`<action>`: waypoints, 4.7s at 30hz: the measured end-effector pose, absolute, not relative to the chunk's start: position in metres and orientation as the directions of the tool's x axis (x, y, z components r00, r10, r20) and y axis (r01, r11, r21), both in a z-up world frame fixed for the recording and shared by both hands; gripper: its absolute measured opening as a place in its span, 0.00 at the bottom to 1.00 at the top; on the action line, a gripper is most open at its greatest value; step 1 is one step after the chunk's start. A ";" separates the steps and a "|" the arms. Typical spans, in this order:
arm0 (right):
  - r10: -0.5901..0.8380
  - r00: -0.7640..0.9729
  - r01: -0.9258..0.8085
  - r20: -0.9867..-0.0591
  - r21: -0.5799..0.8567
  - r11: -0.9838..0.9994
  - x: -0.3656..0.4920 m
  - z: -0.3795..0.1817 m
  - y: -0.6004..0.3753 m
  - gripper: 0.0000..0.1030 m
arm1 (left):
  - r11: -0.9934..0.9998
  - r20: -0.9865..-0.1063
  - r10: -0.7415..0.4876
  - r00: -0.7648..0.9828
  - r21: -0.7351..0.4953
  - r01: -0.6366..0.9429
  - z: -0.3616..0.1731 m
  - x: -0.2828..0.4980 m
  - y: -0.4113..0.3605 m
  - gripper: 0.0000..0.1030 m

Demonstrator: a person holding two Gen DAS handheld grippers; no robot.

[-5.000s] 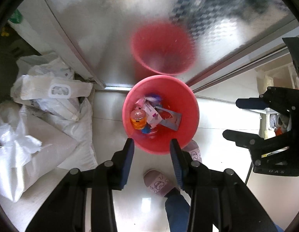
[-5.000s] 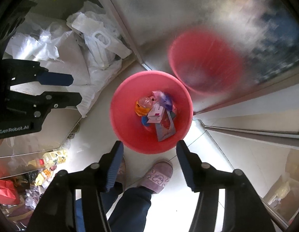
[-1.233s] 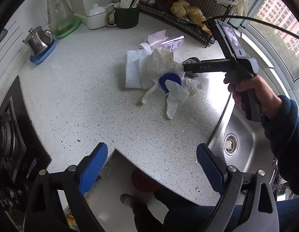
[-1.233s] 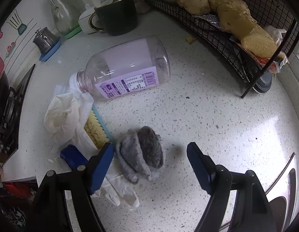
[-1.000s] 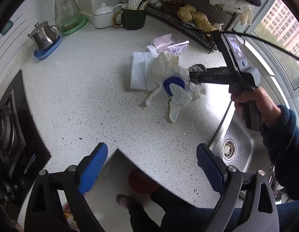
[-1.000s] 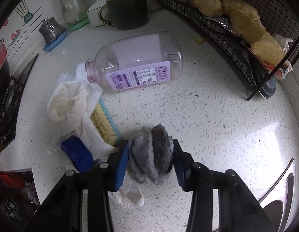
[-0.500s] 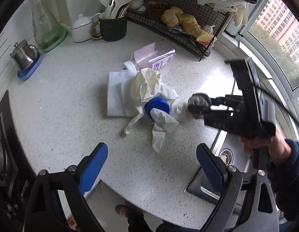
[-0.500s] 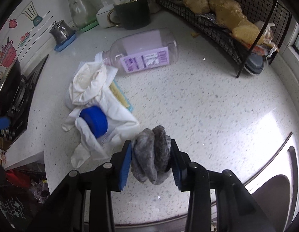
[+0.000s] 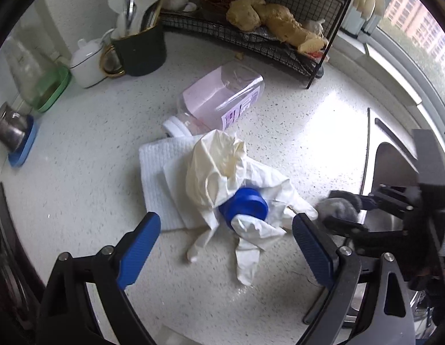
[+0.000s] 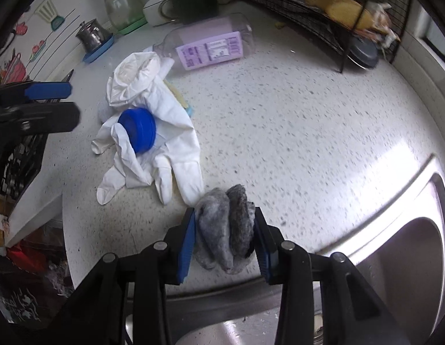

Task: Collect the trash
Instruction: 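Grasp the white gloves with the left tool while the right tool holds the sock, then carry the gloves and sock down over the red bucket with both tools, then open both tools to drop the gloves and sock into the bucket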

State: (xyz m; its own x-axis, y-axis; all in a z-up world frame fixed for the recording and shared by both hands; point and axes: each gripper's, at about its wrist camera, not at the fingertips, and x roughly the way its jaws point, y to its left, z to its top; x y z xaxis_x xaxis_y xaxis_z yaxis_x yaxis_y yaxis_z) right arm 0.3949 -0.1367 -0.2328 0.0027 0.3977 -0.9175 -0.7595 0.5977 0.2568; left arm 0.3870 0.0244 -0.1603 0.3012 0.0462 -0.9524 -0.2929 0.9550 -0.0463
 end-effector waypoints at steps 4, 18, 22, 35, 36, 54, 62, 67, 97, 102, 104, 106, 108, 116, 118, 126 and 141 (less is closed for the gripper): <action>0.381 0.029 -0.745 -0.924 0.234 0.625 0.397 -0.232 -0.145 0.34 | 0.967 -0.959 0.051 0.279 -0.023 -0.255 -0.177 0.403 0.028 0.89; 0.414 0.038 -0.691 -0.909 0.276 0.668 0.406 -0.218 -0.181 0.34 | 0.981 -0.953 -0.030 0.303 -0.087 -0.175 -0.183 0.423 0.021 0.07; 0.425 0.030 -0.689 -0.905 0.289 0.664 0.405 -0.215 -0.174 0.34 | 0.981 -0.942 -0.045 0.333 -0.104 -0.162 -0.174 0.415 0.024 0.03; 0.455 0.059 -0.699 -0.888 0.289 0.654 0.388 -0.184 -0.168 0.34 | 0.995 -0.879 -0.048 0.475 -0.083 -0.054 -0.085 0.376 0.000 0.03; 0.460 0.063 -0.703 -0.886 0.288 0.651 0.385 -0.179 -0.166 0.34 | 0.996 -0.875 -0.050 0.482 -0.083 -0.046 -0.078 0.371 -0.002 0.03; 0.475 0.213 -0.685 -0.854 0.217 0.696 0.296 -0.102 -0.172 0.34 | 0.995 -0.826 -0.104 0.553 -0.083 0.063 -0.034 0.248 0.003 0.03; 0.453 0.267 -0.640 -0.851 0.194 0.743 0.232 -0.091 -0.173 0.34 | 0.986 -0.807 -0.154 0.571 -0.089 0.140 -0.028 0.186 -0.005 0.02; 0.438 0.284 -0.610 -0.853 0.192 0.769 0.194 -0.089 -0.170 0.34 | 0.979 -0.806 -0.186 0.562 -0.101 0.180 -0.027 0.144 -0.010 0.03; 0.358 0.093 -0.485 -0.929 0.272 0.831 0.061 -0.209 -0.156 0.34 | 0.940 -0.923 -0.306 0.235 -0.254 0.228 -0.194 0.038 -0.037 0.03; 0.391 0.073 -0.478 -0.917 0.312 0.821 0.054 -0.247 -0.164 0.34 | 0.940 -0.937 -0.303 0.174 -0.264 0.215 -0.248 0.048 -0.047 0.03; 0.381 0.072 -0.482 -0.922 0.303 0.822 0.054 -0.268 -0.168 0.34 | 0.934 -0.934 -0.315 0.167 -0.273 0.231 -0.267 0.053 -0.053 0.03; 0.377 0.054 -0.465 -0.925 0.311 0.829 0.058 -0.293 -0.172 0.34 | 0.930 -0.931 -0.329 0.159 -0.289 0.228 -0.293 0.059 -0.058 0.03; 0.367 0.036 -0.446 -0.929 0.314 0.838 0.060 -0.319 -0.175 0.34 | 0.933 -0.937 -0.321 0.139 -0.287 0.218 -0.320 0.065 -0.062 0.03; 0.337 0.000 -0.395 -0.942 0.310 0.865 0.067 -0.434 -0.191 0.34 | 0.947 -0.956 -0.279 0.094 -0.258 0.192 -0.449 0.078 -0.077 0.03; 0.331 0.019 -0.385 -0.943 0.299 0.873 0.065 -0.456 -0.195 0.34 | 0.942 -0.952 -0.291 0.096 -0.268 0.201 -0.475 0.078 -0.082 0.03; 0.343 0.004 -0.367 -0.939 0.318 0.874 0.067 -0.523 -0.185 0.34 | 0.937 -0.959 -0.275 0.069 -0.251 0.243 -0.551 0.089 -0.097 0.03; 0.338 -0.007 -0.344 -0.941 0.320 0.883 0.068 -0.548 -0.197 0.34 | 0.942 -0.961 -0.258 0.099 -0.227 0.248 -0.578 0.099 -0.095 0.21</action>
